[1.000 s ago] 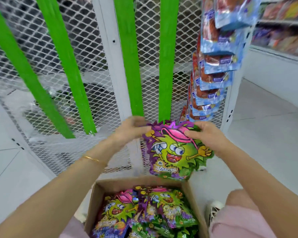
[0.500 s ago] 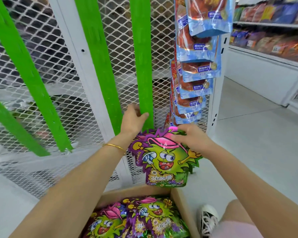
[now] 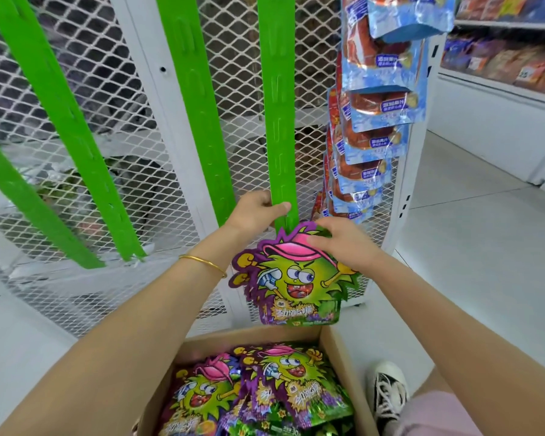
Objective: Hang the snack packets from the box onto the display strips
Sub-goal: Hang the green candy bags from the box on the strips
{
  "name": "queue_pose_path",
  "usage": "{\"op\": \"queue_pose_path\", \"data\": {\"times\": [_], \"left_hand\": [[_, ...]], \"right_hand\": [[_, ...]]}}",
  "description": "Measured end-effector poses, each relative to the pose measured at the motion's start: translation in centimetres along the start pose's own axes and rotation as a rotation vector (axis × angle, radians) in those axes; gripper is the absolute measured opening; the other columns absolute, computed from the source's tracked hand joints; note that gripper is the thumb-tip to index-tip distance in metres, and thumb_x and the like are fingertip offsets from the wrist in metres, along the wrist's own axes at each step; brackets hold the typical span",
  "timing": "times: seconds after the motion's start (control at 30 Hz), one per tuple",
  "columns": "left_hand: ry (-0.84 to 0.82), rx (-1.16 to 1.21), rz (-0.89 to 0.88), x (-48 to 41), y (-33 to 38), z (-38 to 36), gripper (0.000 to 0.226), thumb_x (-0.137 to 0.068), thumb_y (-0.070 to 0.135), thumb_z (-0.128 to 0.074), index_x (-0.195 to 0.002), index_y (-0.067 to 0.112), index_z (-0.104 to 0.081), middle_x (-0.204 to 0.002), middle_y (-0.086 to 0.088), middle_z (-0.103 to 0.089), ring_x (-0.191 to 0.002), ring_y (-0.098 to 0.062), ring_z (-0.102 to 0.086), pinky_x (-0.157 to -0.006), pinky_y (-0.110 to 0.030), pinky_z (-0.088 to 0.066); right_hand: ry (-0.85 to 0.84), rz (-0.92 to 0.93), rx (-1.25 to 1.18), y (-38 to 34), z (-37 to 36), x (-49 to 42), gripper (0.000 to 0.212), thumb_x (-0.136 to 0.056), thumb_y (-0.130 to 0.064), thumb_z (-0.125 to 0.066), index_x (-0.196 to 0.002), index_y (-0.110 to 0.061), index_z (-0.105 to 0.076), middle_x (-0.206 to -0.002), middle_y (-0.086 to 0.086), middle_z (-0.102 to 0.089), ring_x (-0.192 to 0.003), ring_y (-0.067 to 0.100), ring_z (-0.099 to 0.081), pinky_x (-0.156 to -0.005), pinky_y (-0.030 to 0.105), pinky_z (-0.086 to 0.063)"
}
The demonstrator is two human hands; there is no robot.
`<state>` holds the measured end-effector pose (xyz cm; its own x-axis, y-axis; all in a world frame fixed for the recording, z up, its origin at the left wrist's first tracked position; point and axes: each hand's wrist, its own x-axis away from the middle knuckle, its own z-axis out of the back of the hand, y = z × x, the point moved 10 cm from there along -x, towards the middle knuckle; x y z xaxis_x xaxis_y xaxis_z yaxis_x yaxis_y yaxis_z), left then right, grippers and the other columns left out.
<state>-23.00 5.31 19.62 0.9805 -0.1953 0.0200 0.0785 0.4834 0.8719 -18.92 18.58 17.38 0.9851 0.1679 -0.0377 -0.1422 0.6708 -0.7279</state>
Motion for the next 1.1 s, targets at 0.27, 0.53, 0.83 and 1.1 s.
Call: {"op": "queue_pose_path", "data": {"times": [0.27,0.53,0.83,1.1], "left_hand": [[0.009,-0.007,0.055,1.3,0.1,0.5,0.025,-0.086,0.028,-0.064,-0.073,0.008,-0.058,-0.063,-0.003,-0.059,-0.060,-0.014,-0.052,-0.058,-0.025,-0.044],[-0.014,0.026,0.083,1.7,0.3,0.6,0.022,-0.091,0.034,-0.055,-0.086,0.013,-0.058,-0.083,0.004,-0.055,-0.091,-0.017,-0.052,-0.074,-0.025,-0.038],[0.032,0.102,0.080,1.4,-0.2,1.0,0.021,-0.092,0.030,-0.055,-0.094,0.010,-0.058,-0.103,-0.001,-0.052,-0.099,-0.014,-0.049,-0.087,-0.023,-0.030],[0.073,-0.024,-0.013,2.0,0.4,1.0,0.029,-0.092,0.034,-0.054,-0.094,0.007,-0.062,-0.093,-0.012,-0.064,-0.090,-0.022,-0.060,-0.081,-0.025,-0.040]], "right_hand": [[0.147,0.089,0.162,-2.3,0.8,-0.8,0.019,-0.091,-0.036,-0.054,-0.091,-0.018,-0.061,-0.083,0.002,-0.060,-0.082,0.021,-0.056,-0.072,0.038,-0.045],[0.206,0.137,0.349,-4.5,2.0,-0.9,0.028,-0.093,-0.040,-0.047,-0.096,-0.016,-0.059,-0.082,-0.001,-0.058,-0.080,0.019,-0.051,-0.061,0.030,-0.033],[0.105,0.100,0.294,-3.6,0.9,-1.8,0.021,-0.094,-0.036,-0.047,-0.089,-0.017,-0.054,-0.066,-0.009,-0.044,-0.076,0.020,-0.049,-0.063,0.032,-0.034],[0.049,0.100,0.218,-2.3,-0.7,-1.4,0.024,-0.094,-0.031,-0.050,-0.101,-0.008,-0.048,-0.071,-0.004,-0.046,-0.074,0.020,-0.048,-0.057,0.031,-0.034]]}}
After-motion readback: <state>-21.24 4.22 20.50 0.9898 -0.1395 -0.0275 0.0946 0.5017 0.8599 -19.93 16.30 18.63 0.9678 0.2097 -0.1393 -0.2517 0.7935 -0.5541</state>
